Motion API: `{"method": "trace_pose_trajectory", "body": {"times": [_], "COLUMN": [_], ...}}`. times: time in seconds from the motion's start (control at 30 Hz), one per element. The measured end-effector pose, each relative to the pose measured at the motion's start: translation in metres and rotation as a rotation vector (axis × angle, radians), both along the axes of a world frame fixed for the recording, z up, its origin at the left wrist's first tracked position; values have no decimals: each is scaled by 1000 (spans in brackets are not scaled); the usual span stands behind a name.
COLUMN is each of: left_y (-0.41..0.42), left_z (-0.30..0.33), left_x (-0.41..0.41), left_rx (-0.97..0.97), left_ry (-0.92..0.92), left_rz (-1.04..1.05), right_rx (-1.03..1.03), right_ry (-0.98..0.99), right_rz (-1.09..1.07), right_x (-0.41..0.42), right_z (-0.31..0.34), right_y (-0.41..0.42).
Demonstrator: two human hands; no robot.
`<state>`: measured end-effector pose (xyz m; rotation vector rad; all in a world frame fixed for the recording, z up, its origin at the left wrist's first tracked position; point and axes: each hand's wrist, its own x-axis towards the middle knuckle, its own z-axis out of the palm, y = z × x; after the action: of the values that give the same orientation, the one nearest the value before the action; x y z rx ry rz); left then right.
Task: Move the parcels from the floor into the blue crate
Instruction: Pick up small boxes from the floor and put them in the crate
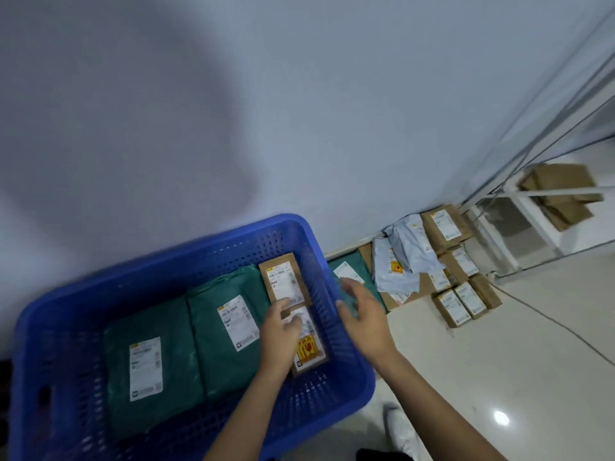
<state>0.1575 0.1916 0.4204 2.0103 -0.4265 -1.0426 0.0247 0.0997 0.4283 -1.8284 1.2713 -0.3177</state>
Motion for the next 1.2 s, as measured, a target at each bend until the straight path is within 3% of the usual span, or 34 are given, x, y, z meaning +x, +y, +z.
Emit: {"method": "trace_pose_trajectory", "body": {"times": [0.1, 0.23, 0.3, 0.4, 0.6, 0.77, 0.93, 1.2], "left_y": [-41, -102, -130, -160, -153, -122, -100, -58], "left_z": [32, 57, 55, 28, -66, -155, -274, -473], "left_x": [-23, -87, -133, -208, -289, -281, -262, -243], "left_rx": [-105, -271, -259, -125, 214, 299, 428, 567], "left_ry": [-61, -155, -146, 9, 276, 400, 307, 196], "left_rz": [53, 40, 4, -4, 109, 201, 181, 72], "right_rx": [26, 83, 148, 231, 394, 476, 578, 630], "right_ry": [-39, 61, 133, 226, 355, 393, 314, 409], "right_rz": [-85, -117, -118, -97, 54, 102, 40, 152], "right_x": [-40, -115, -155, -212, -279, -280, -258, -244], "right_z": [11, 0, -15, -43, -115, -205, -319, -490], "right_y": [-45, -100, -123, -147, -158, -148, -130, -105]}}
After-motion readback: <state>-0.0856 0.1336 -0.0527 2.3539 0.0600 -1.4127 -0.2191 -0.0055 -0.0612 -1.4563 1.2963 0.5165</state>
